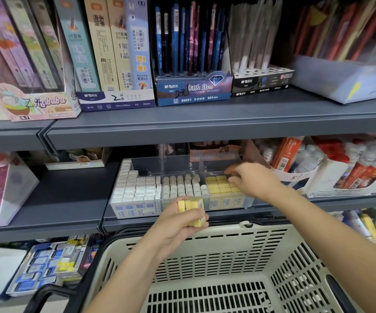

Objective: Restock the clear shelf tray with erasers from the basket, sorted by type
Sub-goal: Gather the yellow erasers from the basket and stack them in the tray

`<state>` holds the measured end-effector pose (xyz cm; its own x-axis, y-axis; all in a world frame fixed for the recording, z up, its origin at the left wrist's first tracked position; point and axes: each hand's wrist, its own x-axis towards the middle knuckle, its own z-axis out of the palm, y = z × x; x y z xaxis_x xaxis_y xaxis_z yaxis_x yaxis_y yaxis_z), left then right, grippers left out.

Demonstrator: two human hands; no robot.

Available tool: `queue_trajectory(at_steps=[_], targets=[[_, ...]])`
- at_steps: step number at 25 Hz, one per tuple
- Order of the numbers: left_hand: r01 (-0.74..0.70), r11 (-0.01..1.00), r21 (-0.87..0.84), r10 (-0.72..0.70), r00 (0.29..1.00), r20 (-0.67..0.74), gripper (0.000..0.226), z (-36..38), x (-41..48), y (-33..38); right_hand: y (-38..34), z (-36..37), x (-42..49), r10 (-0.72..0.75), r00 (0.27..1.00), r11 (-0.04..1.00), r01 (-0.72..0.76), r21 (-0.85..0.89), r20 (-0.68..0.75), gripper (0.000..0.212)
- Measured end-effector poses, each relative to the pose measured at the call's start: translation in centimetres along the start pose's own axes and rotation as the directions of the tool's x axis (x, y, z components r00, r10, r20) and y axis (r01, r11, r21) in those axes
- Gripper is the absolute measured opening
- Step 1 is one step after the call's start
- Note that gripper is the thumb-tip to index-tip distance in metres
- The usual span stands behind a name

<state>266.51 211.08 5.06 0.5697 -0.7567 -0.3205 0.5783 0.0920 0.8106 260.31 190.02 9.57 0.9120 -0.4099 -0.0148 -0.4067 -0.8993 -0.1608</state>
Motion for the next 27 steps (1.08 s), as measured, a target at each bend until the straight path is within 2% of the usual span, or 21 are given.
queue_trajectory(at_steps=[2,4,7,10,11,13,15,19,22,27], targets=[[-0.008,1.0,0.006,0.007,0.999,0.037,0.047,0.3,0.0,0.0,-1.3,-0.2,-1.5,-0.107,0.993,0.946,0.118,0.302,-0.054,0.019],[-0.018,0.999,0.029,0.017,0.999,0.046,0.048,0.6,0.1,0.1,-2.8,-0.5,-3.1,-0.209,0.978,0.821,0.158,0.549,0.03,0.016],[-0.036,0.999,0.037,0.035,0.999,0.028,0.045,1.1,0.1,-0.1,-3.6,-0.4,-4.4,-0.253,0.964,0.796,0.16,0.584,0.082,0.018],[-0.056,0.997,0.045,0.057,0.998,-0.022,0.034,1.3,0.2,-0.3,-2.7,-1.5,-4.3,-0.156,0.988,0.745,0.126,0.655,-0.012,0.014],[-0.055,0.998,0.042,0.058,0.997,-0.058,0.027,1.3,0.2,-0.3,-1.9,-2.0,-3.8,-0.077,0.995,0.764,0.102,0.637,-0.067,0.016],[-0.051,0.997,0.064,0.058,0.993,-0.106,0.017,1.0,0.2,-0.1,0.1,-3.0,-2.5,0.089,0.981,0.876,0.005,0.482,-0.173,0.014],[-0.057,0.991,0.119,0.068,0.994,-0.091,0.018,0.6,0.0,-0.1,1.5,-3.1,-1.3,0.142,0.961,0.958,-0.073,0.278,-0.238,0.019],[-0.08,0.979,0.185,0.093,0.994,-0.065,0.023,0.1,-0.5,-0.5,2.0,-1.6,0.6,0.148,0.983,0.987,-0.14,0.078,-0.106,0.028],[-0.093,0.971,0.221,0.108,0.993,-0.056,0.019,-0.1,-0.6,-0.5,1.6,-1.0,2.0,0.18,0.983,0.982,-0.178,0.064,-0.024,0.028],[-0.1,0.975,0.199,0.109,0.993,-0.033,0.018,-0.2,-0.6,-0.6,1.1,1.1,2.9,0.141,0.989,0.989,-0.139,0.047,-0.038,0.016]])
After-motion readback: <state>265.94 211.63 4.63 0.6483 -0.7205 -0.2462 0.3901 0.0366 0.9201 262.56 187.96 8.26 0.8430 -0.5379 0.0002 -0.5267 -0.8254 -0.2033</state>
